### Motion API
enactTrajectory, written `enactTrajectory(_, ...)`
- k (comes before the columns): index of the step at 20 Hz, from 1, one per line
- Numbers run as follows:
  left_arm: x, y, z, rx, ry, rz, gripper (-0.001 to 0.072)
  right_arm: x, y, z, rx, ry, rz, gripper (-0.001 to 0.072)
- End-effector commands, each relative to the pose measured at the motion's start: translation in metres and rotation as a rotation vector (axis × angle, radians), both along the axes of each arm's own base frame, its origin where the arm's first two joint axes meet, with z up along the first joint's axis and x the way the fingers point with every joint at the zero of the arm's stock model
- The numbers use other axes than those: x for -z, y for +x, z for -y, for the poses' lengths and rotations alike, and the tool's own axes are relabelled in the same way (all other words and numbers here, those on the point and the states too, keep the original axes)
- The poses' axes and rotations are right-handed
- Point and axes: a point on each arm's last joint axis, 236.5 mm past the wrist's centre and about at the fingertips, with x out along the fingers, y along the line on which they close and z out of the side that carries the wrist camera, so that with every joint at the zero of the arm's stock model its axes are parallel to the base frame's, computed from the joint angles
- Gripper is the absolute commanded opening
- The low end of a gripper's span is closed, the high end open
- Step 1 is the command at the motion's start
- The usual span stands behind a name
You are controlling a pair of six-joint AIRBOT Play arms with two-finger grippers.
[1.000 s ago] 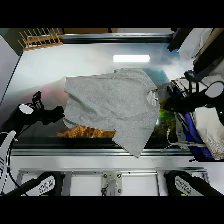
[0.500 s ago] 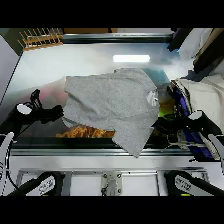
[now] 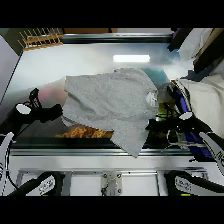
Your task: Fold the clothes and pants, and hang the long-sleeved shirts on hangers.
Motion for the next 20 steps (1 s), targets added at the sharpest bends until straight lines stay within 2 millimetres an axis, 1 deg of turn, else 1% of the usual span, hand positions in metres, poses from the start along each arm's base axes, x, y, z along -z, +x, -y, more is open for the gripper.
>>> enactTrajectory(1,-0.051,0.024,-0.02,-0.008,0.051,0.143,0.0007,-0.051,0.031,0.015,-0.093,-0.1,0.156,0.0021)
enactTrajectory(2,-0.095,0.038,-0.032,-0.02,0.086,0.245,0.0008,-0.089,0.05,0.025,-0.112,-0.151,0.25,0.0021)
enactTrajectory(3,-0.149,0.047,-0.043,-0.033,0.124,0.362,0.0007,-0.139,0.069,0.033,-0.13,-0.206,0.371,0.0021)
enactTrajectory(4,-0.203,0.05,-0.048,-0.04,0.161,0.474,0.0008,-0.194,0.083,0.038,-0.14,-0.249,0.499,0.0021)
enactTrajectory(5,-0.263,0.046,-0.05,-0.046,0.203,0.597,0.0008,-0.258,0.092,0.04,-0.136,-0.282,0.645,0.002)
enactTrajectory(6,-0.317,0.037,-0.047,-0.045,0.243,0.713,0.0008,-0.318,0.094,0.039,-0.123,-0.31,0.785,0.002)
enactTrajectory(7,-0.368,0.021,-0.041,-0.044,0.279,0.826,0.0007,-0.38,0.086,0.038,-0.109,-0.339,0.929,0.002)
enactTrajectory(8,-0.417,-0.002,-0.033,-0.043,0.315,0.937,0.0008,-0.434,0.071,0.036,-0.095,-0.361,1.057,0.002)
enactTrajectory(9,-0.457,-0.028,-0.024,-0.043,0.347,1.037,0.0008,-0.477,0.053,0.034,-0.084,-0.381,1.161,0.002)
enactTrajectory(10,-0.487,-0.054,-0.014,-0.043,0.374,1.117,0.0008,-0.515,0.03,0.031,-0.07,-0.4,1.26,0.002)
enactTrajectory(11,-0.513,-0.082,-0.005,-0.043,0.401,1.192,0.0008,-0.545,0.009,0.029,-0.054,-0.415,1.344,0.0021)
enactTrajectory(12,-0.533,-0.106,0.004,-0.042,0.421,1.254,0.0007,-0.568,-0.012,0.027,-0.036,-0.426,1.416,0.002)
enactTrajectory(13,-0.548,-0.13,0.012,-0.043,0.44,1.311,0.0008,-0.587,-0.034,0.026,-0.017,-0.436,1.482,0.002)
enactTrajectory(14,-0.56,-0.153,0.02,-0.044,0.455,1.36,0.0008,-0.601,-0.054,0.024,-0.001,-0.444,1.535,0.002)
enactTrajectory(15,-0.569,-0.17,0.026,-0.047,0.467,1.401,0.0008,-0.61,-0.068,0.023,0.016,-0.441,1.568,0.002)
enactTrajectory(16,-0.576,-0.184,0.03,-0.05,0.477,1.435,0.0007,-0.618,-0.08,0.026,0.067,-0.422,1.579,0.002)
enactTrajectory(17,-0.583,-0.195,0.033,-0.055,0.483,1.465,0.0008,-0.621,-0.088,0.031,0.116,-0.407,1.576,0.002)
enactTrajectory(18,-0.587,-0.199,0.034,-0.06,0.487,1.483,0.0007,-0.622,-0.091,0.036,0.151,-0.401,1.563,0.002)
enactTrajectory(19,-0.588,-0.198,0.034,-0.059,0.485,1.479,0.0008,-0.621,-0.091,0.039,0.175,-0.395,1.549,0.002)
enactTrajectory(20,-0.585,-0.189,0.032,-0.057,0.468,1.456,0.0007,-0.619,-0.089,0.04,0.189,-0.381,1.532,0.002)
